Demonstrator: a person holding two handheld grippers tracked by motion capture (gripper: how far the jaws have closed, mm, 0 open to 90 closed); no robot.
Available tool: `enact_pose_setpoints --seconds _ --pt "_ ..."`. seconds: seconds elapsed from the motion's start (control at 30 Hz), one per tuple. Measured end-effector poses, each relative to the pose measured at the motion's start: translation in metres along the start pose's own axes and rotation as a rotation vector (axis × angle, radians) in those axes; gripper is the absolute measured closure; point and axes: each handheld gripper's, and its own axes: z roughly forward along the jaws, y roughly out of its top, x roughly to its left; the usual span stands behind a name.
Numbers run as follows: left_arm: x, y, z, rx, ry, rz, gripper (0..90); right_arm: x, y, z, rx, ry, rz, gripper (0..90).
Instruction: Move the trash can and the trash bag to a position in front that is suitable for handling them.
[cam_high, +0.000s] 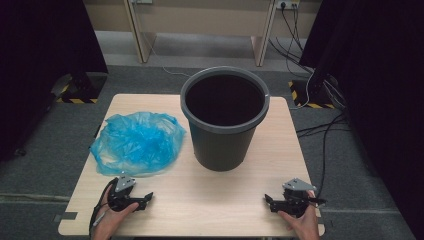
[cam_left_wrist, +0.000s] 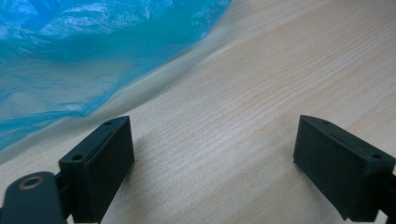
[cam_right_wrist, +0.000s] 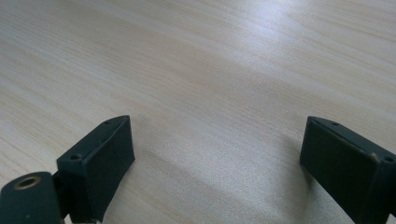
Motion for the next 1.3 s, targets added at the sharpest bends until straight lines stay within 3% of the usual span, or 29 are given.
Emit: enact_pose_setpoints --seconds 0.2,0.33,0.47,0.67,0.7,0.87,0.9,1.07,1.3 --pt "0.0 0.0 0.0 0.0 0.0 0.001 11.2 0.0 0.0 0.0 0.0 0.0 -0.002 10.4" --pt "0.001 -0.001 -0.002 -0.007 -0.03 0.021 12.9 0.0 0.0 0.0 0.001 0.0 -0.002 10.4" --pt "0.004 0.002 -0.005 -0.034 -0.041 -0.014 14.8 0.0 0.0 0.0 0.0 0.0 -0.002 10.3" --pt "0.011 0.016 -0.015 -0.099 -0.021 -0.035 14.7 0.0 0.0 0.0 0.0 0.0 -0.002 10.3" --pt "0.015 0.024 -0.019 -0.115 -0.014 -0.037 14.7 0.0 0.0 0.0 -0.001 0.0 -0.002 10.4" --pt "0.024 0.04 -0.022 -0.138 0.003 -0.053 14.7 0.0 0.0 0.0 0.0 0.0 -0.002 10.3" --pt "0.032 0.051 -0.02 -0.152 0.026 -0.067 14.7 0.0 0.0 0.0 0.0 0.0 -0.002 10.3" --pt "0.049 0.074 -0.005 -0.145 0.064 -0.103 14.7 0.0 0.0 0.0 0.0 -0.001 -0.001 10.3" --pt "0.063 0.094 0.026 -0.119 0.098 -0.146 14.9 0.0 0.0 0.0 0.0 -0.001 -0.001 10.4"
